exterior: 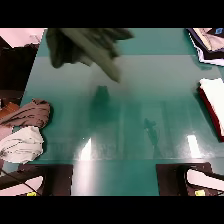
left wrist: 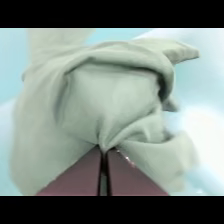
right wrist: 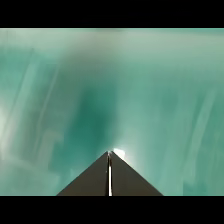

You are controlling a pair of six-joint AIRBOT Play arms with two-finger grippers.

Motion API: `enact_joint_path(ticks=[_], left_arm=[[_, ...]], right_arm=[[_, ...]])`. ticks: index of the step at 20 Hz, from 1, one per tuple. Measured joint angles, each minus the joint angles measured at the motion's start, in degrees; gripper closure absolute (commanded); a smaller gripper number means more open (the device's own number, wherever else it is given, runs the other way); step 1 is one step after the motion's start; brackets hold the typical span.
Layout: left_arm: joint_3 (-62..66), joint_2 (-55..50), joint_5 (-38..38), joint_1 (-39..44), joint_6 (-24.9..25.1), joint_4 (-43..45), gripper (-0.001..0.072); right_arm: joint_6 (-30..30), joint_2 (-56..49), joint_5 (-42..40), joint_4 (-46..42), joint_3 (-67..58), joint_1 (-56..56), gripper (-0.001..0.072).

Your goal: Fold the shirts.

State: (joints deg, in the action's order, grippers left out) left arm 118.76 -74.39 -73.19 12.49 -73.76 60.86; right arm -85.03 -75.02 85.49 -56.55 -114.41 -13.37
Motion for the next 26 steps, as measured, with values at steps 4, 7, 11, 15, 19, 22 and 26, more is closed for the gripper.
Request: enact_joint_path(ticks=[4,7,11,15,19,22,26], left_arm=[[-2.54,1.2,-0.09,8.79,2.51,-3.41,0.0683],[-7.43,-1.01,-1.03,12.39,4.04,-3.54,0.0682],[-12.17,-5.7,-1.75,13.75,2.86,3.28,0.0107],[-13.6,-7.08,-4.66,10.95,-1.22,9.92,0.0107],[-18.62,-6.84,-10.19,5.64,-3.87,9.05,0.0106],[-28.96,-6.08,-11.98,3.13,-4.13,7.32,0.0106],[-45.0,-5.33,-9.94,2.14,-3.28,5.46,0.0107]], right_arm=[[0.0,4.37,-6.47,-0.09,3.69,0.0,0.0695],[0.02,5.66,-8.2,-0.15,4.68,0.0,0.0695],[0.0,6.23,-8.2,-0.2,5.11,0.0,0.0694],[0.0,6.38,-7.69,-0.46,5.22,0.0,0.0695],[0.02,6.34,-7.37,-0.55,5.22,0.0,0.0694],[0.02,5.75,-6.84,-0.57,5.27,0.0,0.0695],[0.02,4.46,-5.05,-0.5,5.31,0.0,0.0694]])
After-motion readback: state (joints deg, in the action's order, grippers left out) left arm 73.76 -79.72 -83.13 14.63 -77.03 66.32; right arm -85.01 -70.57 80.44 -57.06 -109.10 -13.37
